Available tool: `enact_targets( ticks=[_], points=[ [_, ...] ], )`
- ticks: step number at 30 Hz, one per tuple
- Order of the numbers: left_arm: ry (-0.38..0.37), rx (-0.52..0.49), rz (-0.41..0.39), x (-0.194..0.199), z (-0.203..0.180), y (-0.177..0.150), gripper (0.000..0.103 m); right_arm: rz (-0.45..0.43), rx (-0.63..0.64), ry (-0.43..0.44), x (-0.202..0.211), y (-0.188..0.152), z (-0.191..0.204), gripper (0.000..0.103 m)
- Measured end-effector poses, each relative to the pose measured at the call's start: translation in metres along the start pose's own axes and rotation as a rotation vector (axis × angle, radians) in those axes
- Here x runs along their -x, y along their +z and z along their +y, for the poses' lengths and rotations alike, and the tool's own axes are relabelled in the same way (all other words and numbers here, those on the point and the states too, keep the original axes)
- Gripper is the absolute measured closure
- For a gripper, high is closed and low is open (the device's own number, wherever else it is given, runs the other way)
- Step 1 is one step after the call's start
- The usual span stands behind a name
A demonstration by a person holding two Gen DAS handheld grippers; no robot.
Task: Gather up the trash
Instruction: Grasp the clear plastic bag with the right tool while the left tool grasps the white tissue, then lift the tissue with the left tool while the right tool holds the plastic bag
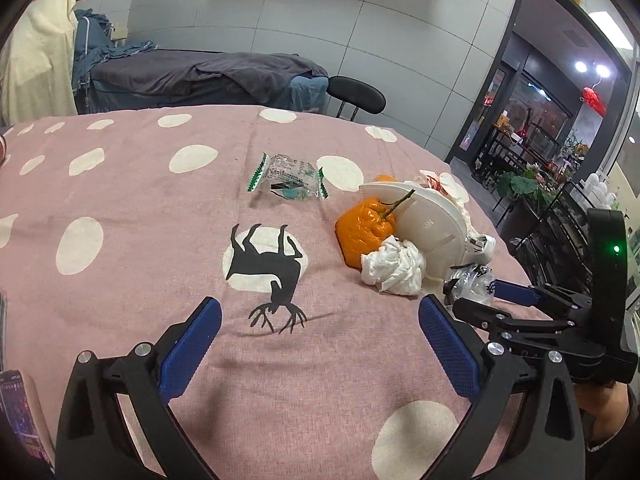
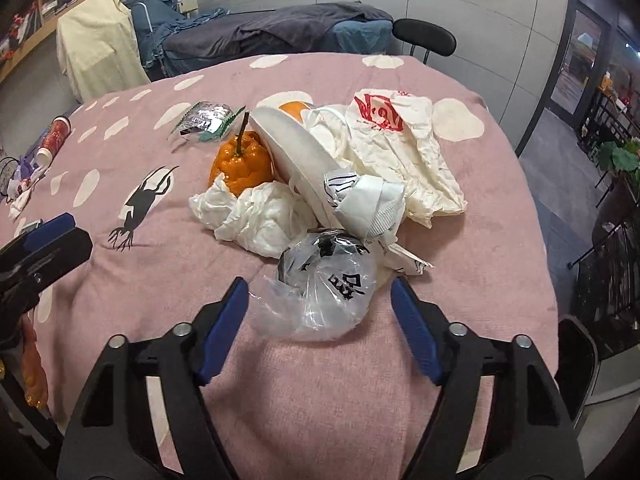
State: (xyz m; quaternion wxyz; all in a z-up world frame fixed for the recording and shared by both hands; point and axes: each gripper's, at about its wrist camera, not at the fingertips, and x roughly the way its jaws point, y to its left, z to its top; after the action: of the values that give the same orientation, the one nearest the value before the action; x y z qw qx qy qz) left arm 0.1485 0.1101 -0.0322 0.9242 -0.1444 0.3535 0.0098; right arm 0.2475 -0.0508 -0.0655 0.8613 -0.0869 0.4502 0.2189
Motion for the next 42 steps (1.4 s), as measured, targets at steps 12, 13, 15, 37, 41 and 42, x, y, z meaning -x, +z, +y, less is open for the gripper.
enact_targets(
  ticks=[12, 13, 15, 37, 41, 42],
  points=[
    [-0.039, -0.065, 0.084, -0.032, -0.029, 0.002, 0.007, -0.023, -0.053, 0.022, 0.014, -0.008, -0.008, 0.062],
    [-0.048, -0.067, 0.09, -0.035, -0.033, 0.004, 0.008, -0.034, -0.056, 0.019, 0.019, -0.01, -0.008, 0.062],
    [-0.06, -0.079, 0.104, -0.043, -0.041, 0.007, 0.009, -0.051, -0.064, 0.02, 0.028, -0.013, -0.009, 0.062],
    [0.019, -0.105, 0.264, -0.108, -0.076, 0.013, 0.066, -0.142, -0.181, 0.039, 0.074, -0.055, -0.043, 0.062],
    [-0.019, -0.088, 0.23, -0.093, -0.074, 0.011, 0.07, -0.144, -0.198, 0.041, 0.073, -0.059, -0.049, 0.062],
    [-0.036, -0.085, 0.215, -0.087, -0.072, 0.01, 0.07, -0.145, -0.201, 0.043, 0.072, -0.06, -0.05, 0.062]
  ],
)
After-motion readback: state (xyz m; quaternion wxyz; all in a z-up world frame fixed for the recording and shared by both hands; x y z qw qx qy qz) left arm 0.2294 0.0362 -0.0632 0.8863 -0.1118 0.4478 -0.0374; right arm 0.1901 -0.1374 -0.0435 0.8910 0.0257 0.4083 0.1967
